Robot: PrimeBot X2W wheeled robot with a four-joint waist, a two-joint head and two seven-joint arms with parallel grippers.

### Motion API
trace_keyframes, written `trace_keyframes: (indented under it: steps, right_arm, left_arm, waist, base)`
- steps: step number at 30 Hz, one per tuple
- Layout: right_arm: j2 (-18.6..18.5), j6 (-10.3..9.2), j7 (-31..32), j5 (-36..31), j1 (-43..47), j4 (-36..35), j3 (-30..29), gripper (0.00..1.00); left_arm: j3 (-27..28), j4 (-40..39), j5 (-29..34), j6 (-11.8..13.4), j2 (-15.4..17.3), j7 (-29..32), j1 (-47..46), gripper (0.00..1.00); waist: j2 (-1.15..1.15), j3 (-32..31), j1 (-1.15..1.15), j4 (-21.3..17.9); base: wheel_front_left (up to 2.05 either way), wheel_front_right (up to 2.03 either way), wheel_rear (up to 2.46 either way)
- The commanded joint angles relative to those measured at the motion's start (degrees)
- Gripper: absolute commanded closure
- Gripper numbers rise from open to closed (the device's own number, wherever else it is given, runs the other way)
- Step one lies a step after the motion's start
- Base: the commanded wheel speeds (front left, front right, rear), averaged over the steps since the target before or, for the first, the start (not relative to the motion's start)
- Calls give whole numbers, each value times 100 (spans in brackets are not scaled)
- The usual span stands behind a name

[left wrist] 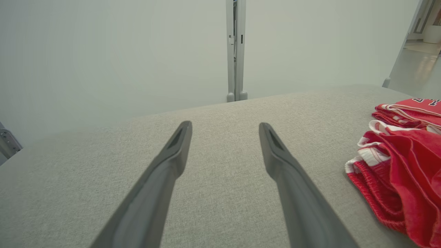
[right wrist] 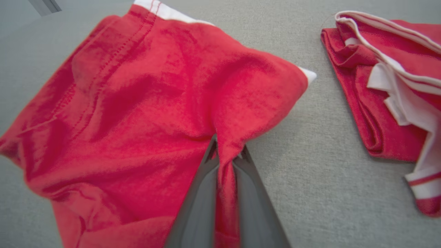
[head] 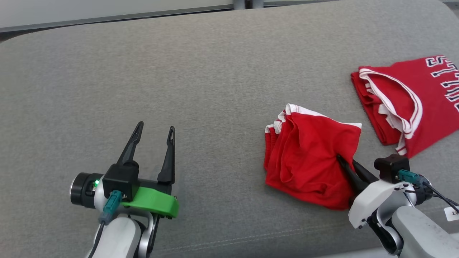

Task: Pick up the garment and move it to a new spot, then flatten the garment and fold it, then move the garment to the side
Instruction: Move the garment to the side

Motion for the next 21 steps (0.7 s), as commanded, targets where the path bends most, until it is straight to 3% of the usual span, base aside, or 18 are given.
trace_keyframes:
  steps: [1,9,17,21]
  right_arm:
    - [-21,-4,0,-72,97,-74,-66,100]
    - [-251,-4,159,-208,-163,-522,-321,100]
    - [-1263,-5,674,-345,-1291,-879,-28,100]
    - [-1744,-5,900,-89,-1894,-871,171,100]
  left_arm:
    - [-2,-36,35,7,66,29,-115,0]
    - [-85,-166,91,-25,100,142,-324,0]
    - [-274,-210,157,-183,-45,152,-783,0]
    - [-325,-159,168,-236,-112,99,-936,0]
  waist:
    - [0,244,0,-984]
    - [0,461,0,-1363]
    - [0,910,0,-909]
    - [0,1124,0,-697]
  base:
    - [0,0,0]
    - [0,0,0]
    - [0,0,0]
    - [0,0,0]
